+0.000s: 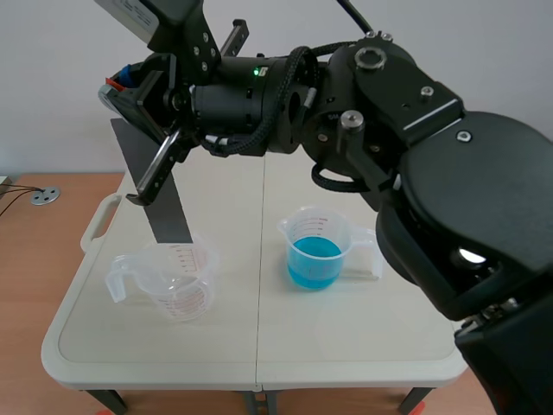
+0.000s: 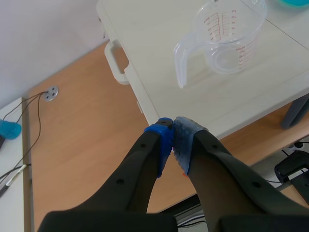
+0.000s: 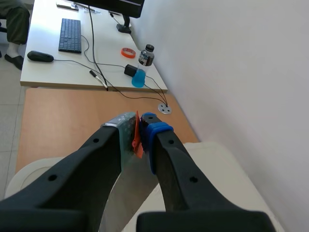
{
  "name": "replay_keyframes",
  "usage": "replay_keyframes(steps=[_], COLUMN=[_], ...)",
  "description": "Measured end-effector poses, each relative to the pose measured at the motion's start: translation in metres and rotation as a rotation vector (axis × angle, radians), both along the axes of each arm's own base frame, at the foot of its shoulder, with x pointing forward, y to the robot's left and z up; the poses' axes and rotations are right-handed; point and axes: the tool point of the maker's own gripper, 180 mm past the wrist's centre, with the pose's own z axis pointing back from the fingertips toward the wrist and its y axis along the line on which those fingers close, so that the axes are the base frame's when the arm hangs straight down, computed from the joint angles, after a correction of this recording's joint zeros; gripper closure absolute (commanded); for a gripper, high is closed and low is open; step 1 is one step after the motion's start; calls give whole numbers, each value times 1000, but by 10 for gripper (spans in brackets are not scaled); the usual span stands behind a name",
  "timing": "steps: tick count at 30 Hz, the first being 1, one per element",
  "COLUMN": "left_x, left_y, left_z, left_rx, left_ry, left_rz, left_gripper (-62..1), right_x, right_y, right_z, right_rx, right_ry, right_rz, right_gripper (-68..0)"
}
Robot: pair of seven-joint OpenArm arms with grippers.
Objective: Hold the metal plate by the orange handle, dip it into the blue solution, take it out and point at it, then put the plate back in the beaker on the left.
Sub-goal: 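Put the plate into the left beaker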
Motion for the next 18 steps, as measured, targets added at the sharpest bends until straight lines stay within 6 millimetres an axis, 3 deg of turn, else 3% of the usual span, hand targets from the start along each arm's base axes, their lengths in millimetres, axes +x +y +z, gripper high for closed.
replay_keyframes(steps=[18], left_x=[0], left_y=[0], left_z=[0], left_rx=[0], left_ry=[0], left_rz=[0], left_gripper=[-18], right_x=[-3], right_y=[5], right_z=[-26], right_rx=[-38], right_ry=[62], right_rz=[18], right_gripper=[-11])
